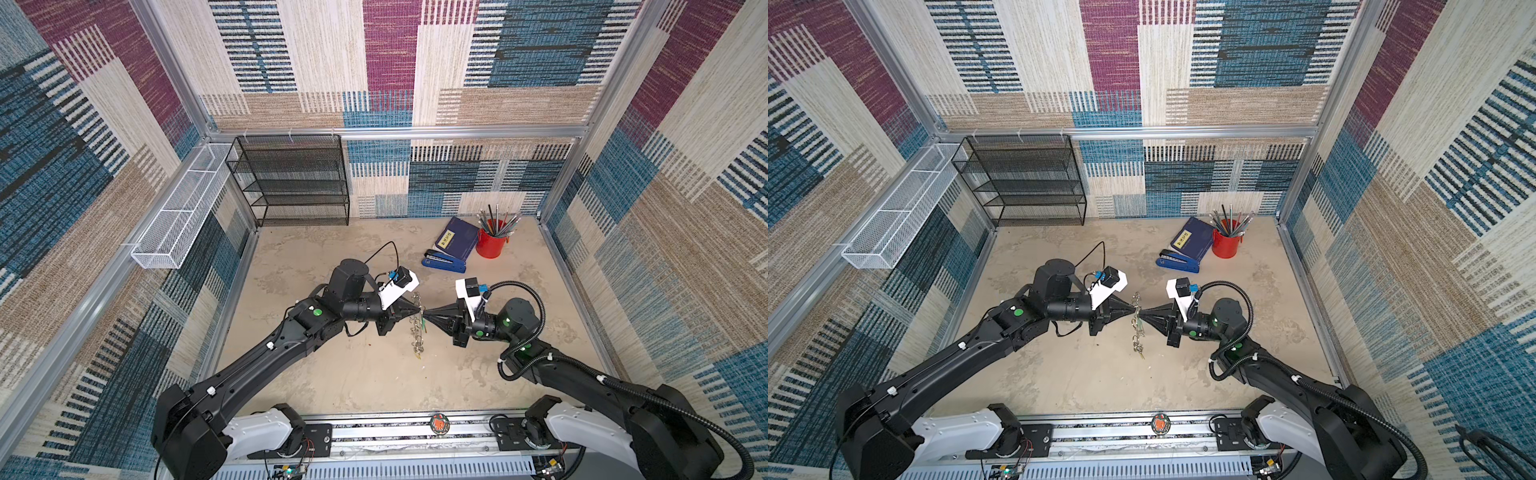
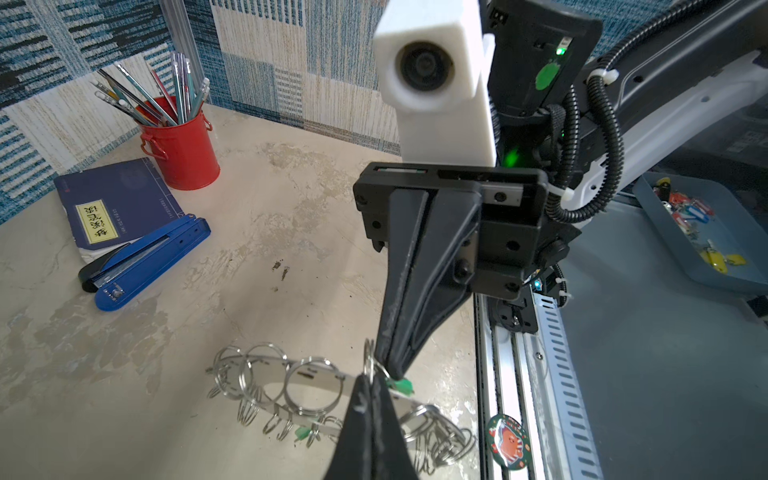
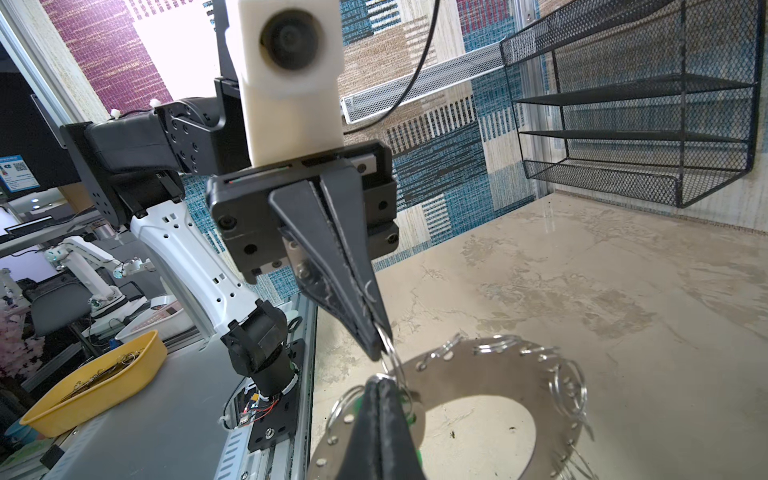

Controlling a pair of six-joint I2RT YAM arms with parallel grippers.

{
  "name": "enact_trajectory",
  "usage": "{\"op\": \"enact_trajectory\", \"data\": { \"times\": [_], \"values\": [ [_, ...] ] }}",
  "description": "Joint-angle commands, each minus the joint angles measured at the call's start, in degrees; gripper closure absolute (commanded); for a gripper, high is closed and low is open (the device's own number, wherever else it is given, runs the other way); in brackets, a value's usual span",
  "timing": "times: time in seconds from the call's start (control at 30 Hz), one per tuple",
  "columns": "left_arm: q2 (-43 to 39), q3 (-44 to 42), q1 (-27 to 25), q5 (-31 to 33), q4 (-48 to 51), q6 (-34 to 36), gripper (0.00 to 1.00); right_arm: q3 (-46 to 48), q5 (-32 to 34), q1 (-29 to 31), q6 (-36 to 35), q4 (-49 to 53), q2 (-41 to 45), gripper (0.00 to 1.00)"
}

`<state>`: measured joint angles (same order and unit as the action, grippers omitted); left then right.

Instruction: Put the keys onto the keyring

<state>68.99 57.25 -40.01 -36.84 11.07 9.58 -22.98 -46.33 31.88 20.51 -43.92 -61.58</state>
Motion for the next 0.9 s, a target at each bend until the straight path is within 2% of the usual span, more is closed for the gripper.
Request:
{"op": "enact_trajectory", "data": {
  "times": [0.0,0.03,0.37,0.63,0.77,0.87],
  "values": [
    [-0.6,-1.4,0.0,-3.3,-8.9,-4.7,1.00,-0.6,-0.3,0.2,0.3,-1.7,-0.4,0.98],
    [-0.5,-1.9,0.0,-3.6,-10.4,-5.6,1.00,-0.7,-0.4,0.2,0.2,-1.7,-0.4,0.94],
    [-0.6,-7.9,0.0,-6.6,-24.2,-14.6,1.00,-0.9,0.1,0.4,0.1,-1.2,-0.7,0.81],
    [-0.9,-13.9,0.0,-5.8,-35.6,-20.8,1.00,-1.4,3.1,0.3,0.1,0.8,-0.9,0.64],
    [-1.2,-15.6,0.0,-3.8,-36.3,-20.6,1.00,-1.0,7.5,0.1,0.3,2.9,1.2,0.63],
    [-1.5,-16.6,0.1,-2.3,-35.9,-19.6,1.00,0.2,8.5,-1.2,1.9,1.9,3.5,0.63]
  ]
}}
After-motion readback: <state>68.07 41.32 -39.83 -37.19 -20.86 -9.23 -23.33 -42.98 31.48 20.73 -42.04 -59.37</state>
